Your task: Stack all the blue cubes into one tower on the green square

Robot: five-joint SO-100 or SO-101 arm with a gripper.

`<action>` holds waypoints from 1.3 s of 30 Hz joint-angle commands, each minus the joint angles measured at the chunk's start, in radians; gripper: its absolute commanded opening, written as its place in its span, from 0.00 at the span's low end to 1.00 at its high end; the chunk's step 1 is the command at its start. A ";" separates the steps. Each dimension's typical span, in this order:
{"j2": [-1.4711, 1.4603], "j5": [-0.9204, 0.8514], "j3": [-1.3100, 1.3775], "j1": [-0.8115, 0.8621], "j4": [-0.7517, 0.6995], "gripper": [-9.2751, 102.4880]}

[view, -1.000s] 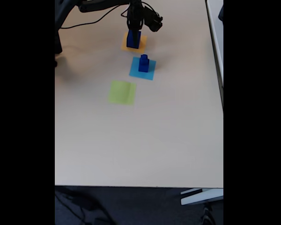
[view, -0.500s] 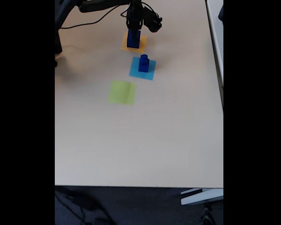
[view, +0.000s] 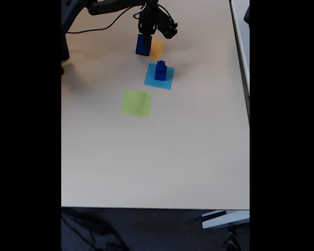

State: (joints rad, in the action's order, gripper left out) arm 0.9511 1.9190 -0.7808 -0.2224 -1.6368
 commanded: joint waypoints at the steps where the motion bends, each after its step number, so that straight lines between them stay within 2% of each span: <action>1: 0.167 -0.014 0.058 0.012 -0.051 0.12; 9: 0.307 -0.083 -0.012 0.057 -0.084 0.12; 16: 0.456 -0.236 -0.146 0.166 -0.035 0.11; 26: 0.660 -0.322 -0.411 0.273 0.002 0.11; 39: 0.680 -0.495 -0.528 0.442 0.127 0.11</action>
State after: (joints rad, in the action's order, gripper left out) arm 1.5585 1.4527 -1.3100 0.1917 -1.5432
